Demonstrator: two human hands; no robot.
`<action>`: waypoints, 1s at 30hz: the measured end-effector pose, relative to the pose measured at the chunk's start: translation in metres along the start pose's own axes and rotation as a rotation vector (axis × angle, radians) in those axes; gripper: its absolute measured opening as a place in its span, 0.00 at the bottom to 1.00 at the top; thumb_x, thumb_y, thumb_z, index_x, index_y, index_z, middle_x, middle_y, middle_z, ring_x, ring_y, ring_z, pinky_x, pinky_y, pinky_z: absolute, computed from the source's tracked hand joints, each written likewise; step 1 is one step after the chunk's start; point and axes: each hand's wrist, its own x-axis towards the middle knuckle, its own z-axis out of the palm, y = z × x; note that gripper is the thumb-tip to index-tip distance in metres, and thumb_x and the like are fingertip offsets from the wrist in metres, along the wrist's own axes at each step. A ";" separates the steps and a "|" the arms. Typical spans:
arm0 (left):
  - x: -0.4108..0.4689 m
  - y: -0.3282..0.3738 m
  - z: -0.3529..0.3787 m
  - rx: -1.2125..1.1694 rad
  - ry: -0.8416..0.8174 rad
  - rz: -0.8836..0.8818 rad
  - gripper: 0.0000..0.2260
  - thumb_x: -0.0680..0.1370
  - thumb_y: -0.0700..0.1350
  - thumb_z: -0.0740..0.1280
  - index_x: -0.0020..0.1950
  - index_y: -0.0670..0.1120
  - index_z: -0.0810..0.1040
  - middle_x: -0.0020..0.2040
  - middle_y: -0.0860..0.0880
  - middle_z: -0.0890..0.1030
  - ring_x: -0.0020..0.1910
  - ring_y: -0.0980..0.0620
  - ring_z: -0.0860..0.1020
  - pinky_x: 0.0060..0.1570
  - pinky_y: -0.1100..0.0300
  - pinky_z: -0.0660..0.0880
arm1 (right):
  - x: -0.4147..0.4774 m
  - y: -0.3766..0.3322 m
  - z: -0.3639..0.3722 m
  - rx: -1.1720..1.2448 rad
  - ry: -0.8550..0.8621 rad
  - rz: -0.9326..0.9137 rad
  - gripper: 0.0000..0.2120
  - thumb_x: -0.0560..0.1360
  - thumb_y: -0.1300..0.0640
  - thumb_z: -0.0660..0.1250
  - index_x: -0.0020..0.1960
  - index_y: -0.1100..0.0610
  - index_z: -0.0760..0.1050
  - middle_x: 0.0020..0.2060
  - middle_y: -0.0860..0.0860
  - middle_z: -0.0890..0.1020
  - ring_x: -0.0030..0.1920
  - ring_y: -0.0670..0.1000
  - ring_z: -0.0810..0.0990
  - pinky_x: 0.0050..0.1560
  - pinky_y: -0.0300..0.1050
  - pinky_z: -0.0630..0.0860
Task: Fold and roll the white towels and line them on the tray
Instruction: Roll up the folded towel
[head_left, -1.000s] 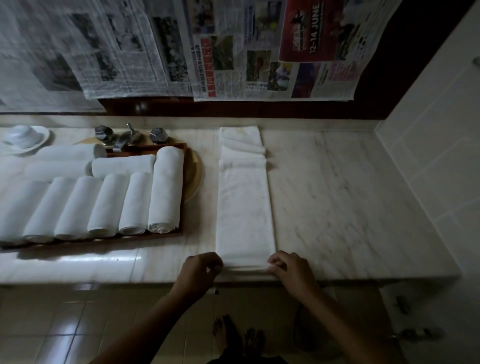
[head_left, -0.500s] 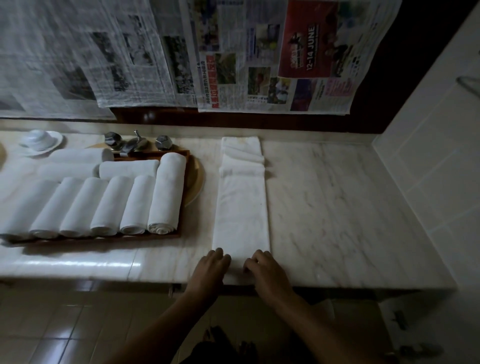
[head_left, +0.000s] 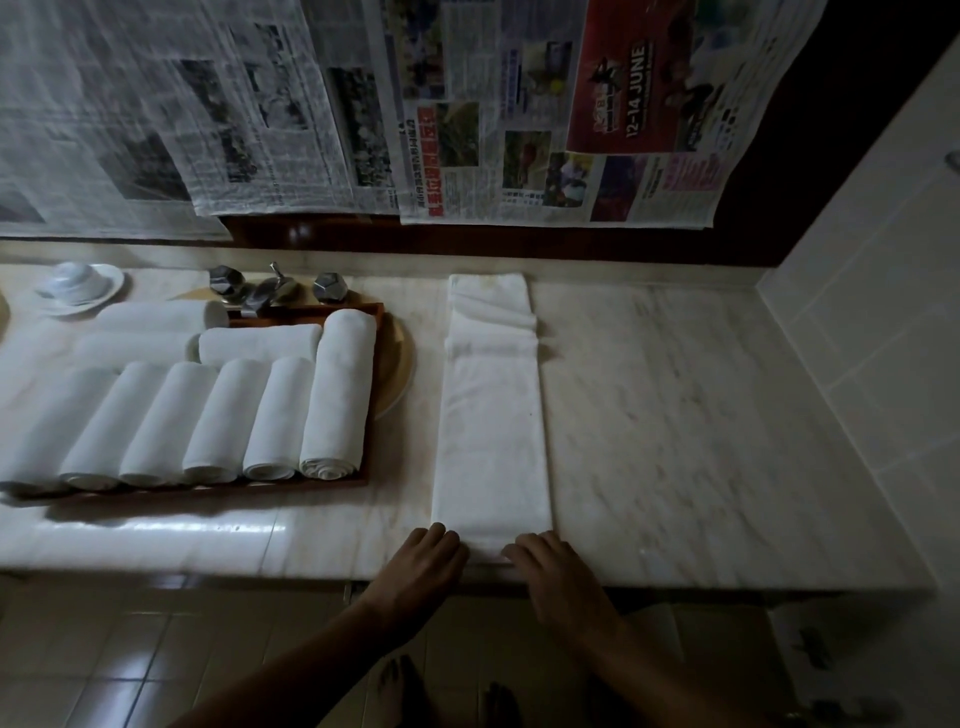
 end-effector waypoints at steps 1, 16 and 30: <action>0.000 -0.001 0.001 -0.012 -0.010 0.006 0.13 0.68 0.41 0.64 0.50 0.49 0.78 0.47 0.51 0.77 0.43 0.51 0.72 0.40 0.57 0.75 | 0.001 0.001 -0.001 -0.009 0.008 -0.004 0.20 0.70 0.61 0.56 0.56 0.53 0.81 0.51 0.49 0.81 0.48 0.51 0.79 0.44 0.42 0.78; 0.010 -0.012 -0.005 -0.192 -0.056 -0.113 0.16 0.67 0.37 0.67 0.53 0.50 0.76 0.48 0.52 0.76 0.44 0.53 0.72 0.40 0.59 0.73 | 0.011 0.007 -0.010 -0.010 -0.063 0.041 0.18 0.71 0.62 0.57 0.54 0.54 0.81 0.48 0.50 0.81 0.45 0.51 0.80 0.41 0.45 0.80; 0.034 -0.031 -0.030 -0.785 -0.129 -0.778 0.06 0.75 0.39 0.73 0.49 0.47 0.89 0.33 0.61 0.80 0.30 0.66 0.77 0.33 0.77 0.70 | 0.038 0.034 -0.018 0.298 -0.266 0.421 0.10 0.77 0.60 0.72 0.56 0.51 0.85 0.54 0.47 0.82 0.52 0.44 0.82 0.48 0.29 0.75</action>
